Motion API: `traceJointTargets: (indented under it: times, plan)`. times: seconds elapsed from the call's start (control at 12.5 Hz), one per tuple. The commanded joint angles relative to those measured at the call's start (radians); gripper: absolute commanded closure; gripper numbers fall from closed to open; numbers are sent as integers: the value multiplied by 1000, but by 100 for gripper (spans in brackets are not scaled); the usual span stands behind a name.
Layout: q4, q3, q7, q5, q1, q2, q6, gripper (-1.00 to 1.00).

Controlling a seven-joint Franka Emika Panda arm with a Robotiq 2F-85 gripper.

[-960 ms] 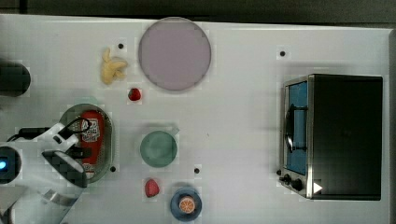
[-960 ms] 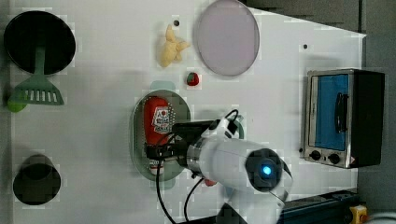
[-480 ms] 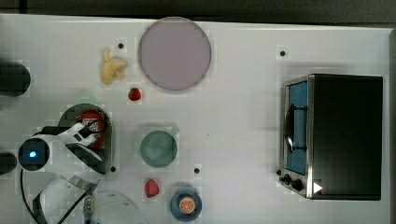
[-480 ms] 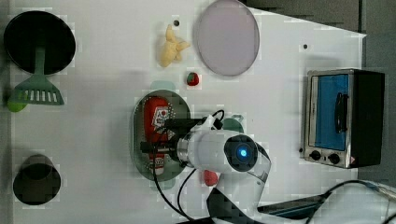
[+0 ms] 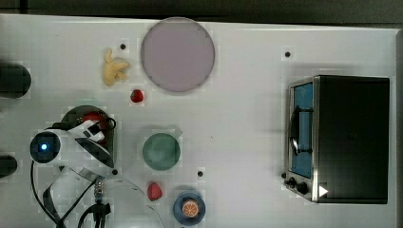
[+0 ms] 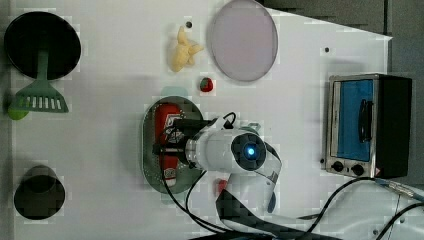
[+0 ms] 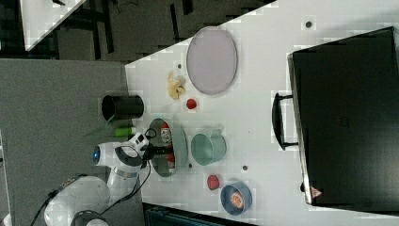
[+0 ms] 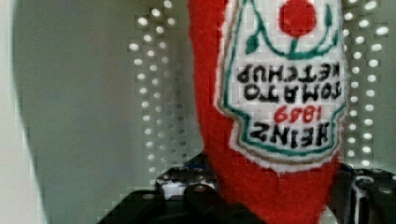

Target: Pick ketchup from strainer and place it on the table

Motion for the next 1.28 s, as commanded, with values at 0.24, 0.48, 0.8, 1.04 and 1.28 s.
traceJointTargets:
  times: [0.24, 0.48, 0.8, 1.04, 1.28]
  plan:
    - [33, 45, 48, 19, 5, -117, -36, -21]
    - [48, 102, 48, 179, -24, -254, -150, -21]
    - [158, 113, 18, 351, -60, -365, -328, -21]
    - [300, 92, -13, 353, -101, -366, -543, -21]
    - [424, 37, -100, 353, -140, -336, -679, -21]
